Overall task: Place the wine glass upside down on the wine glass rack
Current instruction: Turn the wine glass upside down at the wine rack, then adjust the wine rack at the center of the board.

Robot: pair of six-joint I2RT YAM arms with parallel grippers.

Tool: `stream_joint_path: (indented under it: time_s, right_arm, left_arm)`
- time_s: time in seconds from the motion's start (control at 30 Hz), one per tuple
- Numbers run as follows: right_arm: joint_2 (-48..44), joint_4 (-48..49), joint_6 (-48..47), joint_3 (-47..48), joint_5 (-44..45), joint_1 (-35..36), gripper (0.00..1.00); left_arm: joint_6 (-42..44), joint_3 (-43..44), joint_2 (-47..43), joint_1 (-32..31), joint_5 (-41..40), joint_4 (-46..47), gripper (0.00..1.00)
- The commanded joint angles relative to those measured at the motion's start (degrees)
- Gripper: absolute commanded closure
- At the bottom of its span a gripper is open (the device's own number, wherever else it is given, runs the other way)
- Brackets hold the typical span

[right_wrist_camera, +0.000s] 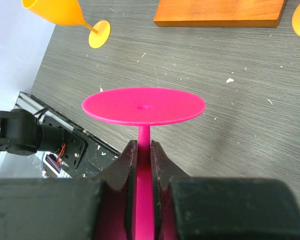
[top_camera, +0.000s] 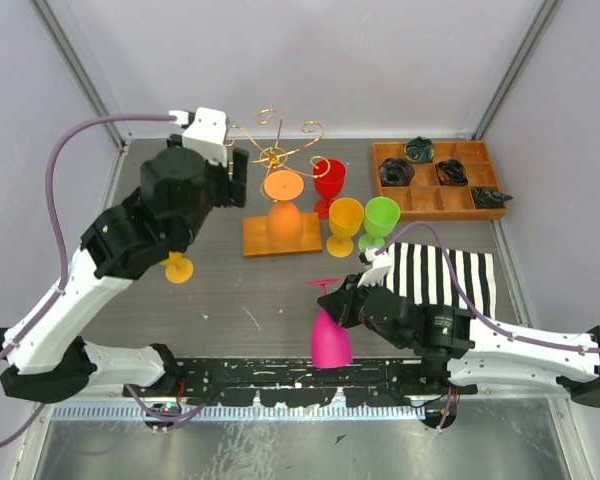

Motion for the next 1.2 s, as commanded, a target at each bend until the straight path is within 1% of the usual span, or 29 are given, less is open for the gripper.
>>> stream_joint_path:
  time_s: [0.0, 0.07, 0.17, 0.3, 0.4, 0.57, 0.63, 0.8, 1.0, 1.17]
  right_arm:
    - [-1.23, 0.50, 1.39, 0.53, 1.64, -0.01, 0.99]
    - [-1.64, -0.05, 1.75, 0.54, 1.64, -0.01, 0.99]
    - [-2.66, -0.71, 2.34, 0.08, 1.88, -0.01, 0.99]
    - [-3.92, -2.38, 2.65, 0.02, 2.45, -0.01, 0.99]
    - [-4.55, -3.63, 2.76, 0.14, 3.01, -0.01, 0.99]
    - [-5.04, -4.19, 2.85, 0.07, 3.27, -0.01, 0.99]
    - [-4.98, -4.32, 2.85, 0.01, 3.22, 0.00, 0.99]
    - [-5.51, -5.07, 3.25, -0.16, 3.22, -0.01, 0.99]
    - [-7.24, -6.14, 3.76, -0.95, 3.83, -0.01, 0.99]
    - [-7.01, -7.12, 3.57, -0.23, 4.06, -0.01, 0.99]
  left_arm:
    - [-0.43, 5.08, 3.41, 11.04, 13.43, -5.38, 0.23]
    - [0.87, 7.05, 6.65, 14.00, 16.76, -7.16, 0.23]
    - [1.56, 8.75, 9.58, 17.64, 19.06, -9.25, 0.23]
    - [1.02, 7.48, 10.62, 22.64, 24.40, -8.68, 0.23]
    - [1.72, 5.81, 10.40, 26.00, 31.45, -7.29, 0.23]
    - [6.41, 6.62, 12.54, 27.77, 38.85, -6.76, 0.24]
    - [7.10, 7.46, 13.78, 28.18, 39.90, -6.53, 0.25]
    - [8.20, 12.27, 18.51, 28.94, 40.82, -10.06, 0.34]
    - [10.15, 13.39, 21.51, 29.40, 40.56, -10.74, 0.36]
    - [11.47, 16.41, 24.44, 29.48, 42.36, -13.03, 0.43]
